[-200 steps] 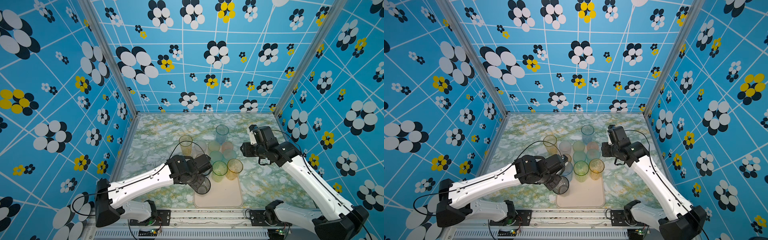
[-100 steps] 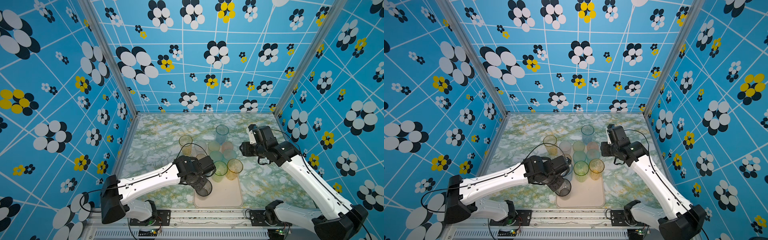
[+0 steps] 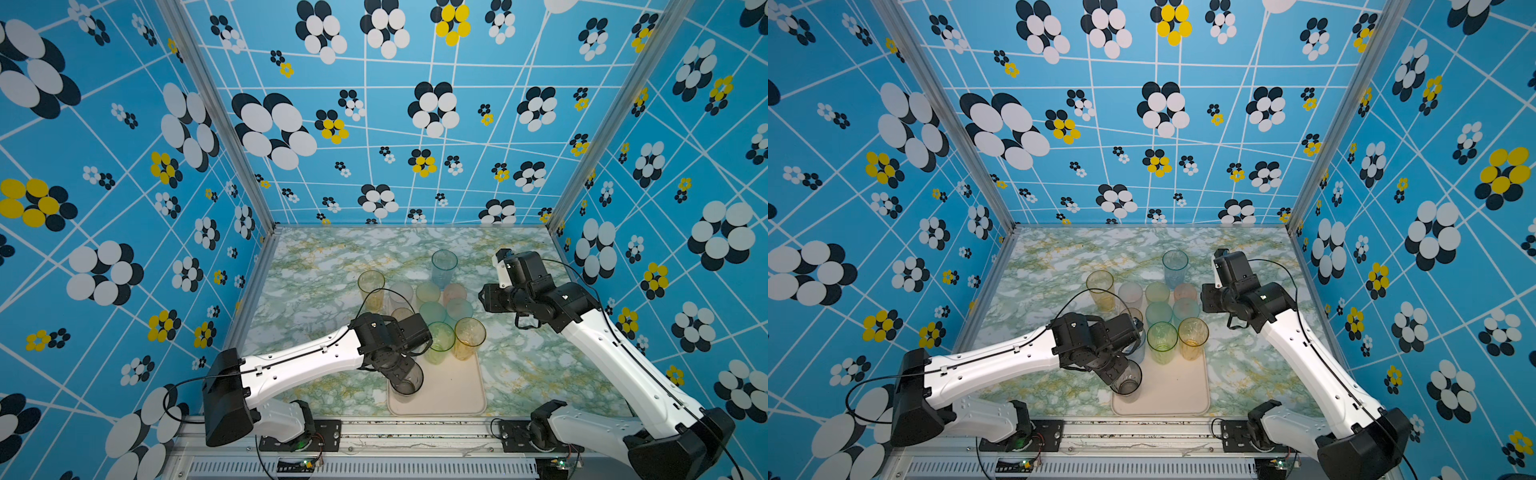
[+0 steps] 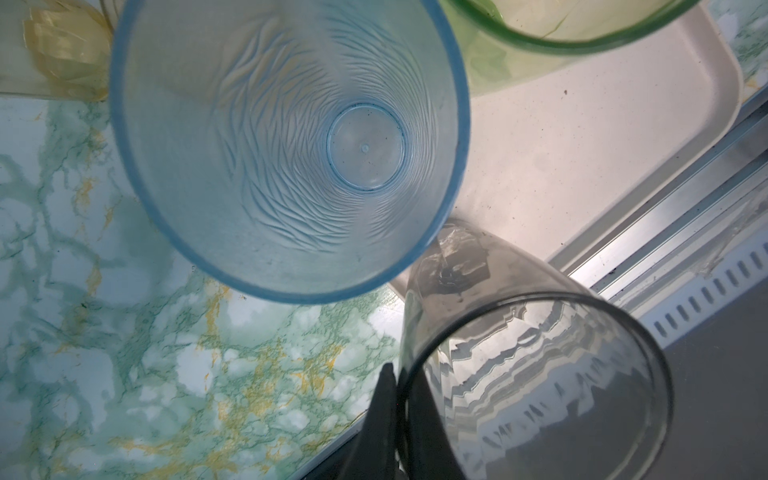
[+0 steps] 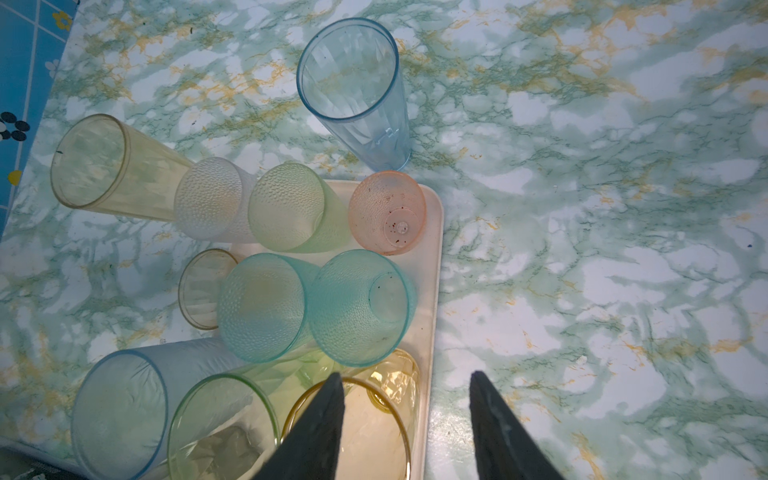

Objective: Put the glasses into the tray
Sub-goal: 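Carry the grey cup over the tray's near end with the left gripper, then lower the smoky grey cup onto the tray's near end, open left gripper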

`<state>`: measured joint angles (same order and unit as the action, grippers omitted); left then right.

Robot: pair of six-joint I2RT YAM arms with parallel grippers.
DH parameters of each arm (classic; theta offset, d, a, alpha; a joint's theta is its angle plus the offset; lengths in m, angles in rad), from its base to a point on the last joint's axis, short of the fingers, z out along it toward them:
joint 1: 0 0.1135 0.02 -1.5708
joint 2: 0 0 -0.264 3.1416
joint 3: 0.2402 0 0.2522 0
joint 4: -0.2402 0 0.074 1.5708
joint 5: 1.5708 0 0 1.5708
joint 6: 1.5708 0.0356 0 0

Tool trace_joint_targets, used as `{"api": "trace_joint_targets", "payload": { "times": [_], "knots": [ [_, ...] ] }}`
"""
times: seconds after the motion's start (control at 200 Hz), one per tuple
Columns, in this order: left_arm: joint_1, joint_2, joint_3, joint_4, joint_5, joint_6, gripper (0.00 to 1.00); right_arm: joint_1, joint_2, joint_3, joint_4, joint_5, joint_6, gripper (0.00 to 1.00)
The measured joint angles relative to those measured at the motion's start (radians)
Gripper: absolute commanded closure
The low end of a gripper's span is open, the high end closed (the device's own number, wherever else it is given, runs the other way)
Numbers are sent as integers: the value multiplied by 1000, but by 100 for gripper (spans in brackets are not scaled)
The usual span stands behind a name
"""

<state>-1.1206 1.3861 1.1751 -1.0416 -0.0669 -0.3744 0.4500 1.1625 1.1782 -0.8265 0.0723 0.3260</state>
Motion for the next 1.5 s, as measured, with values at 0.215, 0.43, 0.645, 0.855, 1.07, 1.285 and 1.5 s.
{"api": "trace_joint_targets", "payload": {
  "times": [0.215,0.43,0.645,0.855,1.07,1.285,1.5],
  "knots": [
    [0,0,0,0,0,0,87,0,0,0,0,0,0,49],
    [0,0,-2,0,-1,0,79,0,0,0,0,0,0,49],
    [0,-10,-2,2,-2,0,77,0,0,0,0,-1,0,49],
    [0,-32,-2,3,-2,0,77,0,0,0,0,-1,0,49],
    [0,-49,-2,3,-1,0,77,0,0,0,0,-1,0,49],
    [0,-95,-2,0,-1,0,77,0,0,0,0,-1,0,49],
    [50,-163,8,-8,-13,13,75,0,2,0,0,0,0,49]
  ]
}}
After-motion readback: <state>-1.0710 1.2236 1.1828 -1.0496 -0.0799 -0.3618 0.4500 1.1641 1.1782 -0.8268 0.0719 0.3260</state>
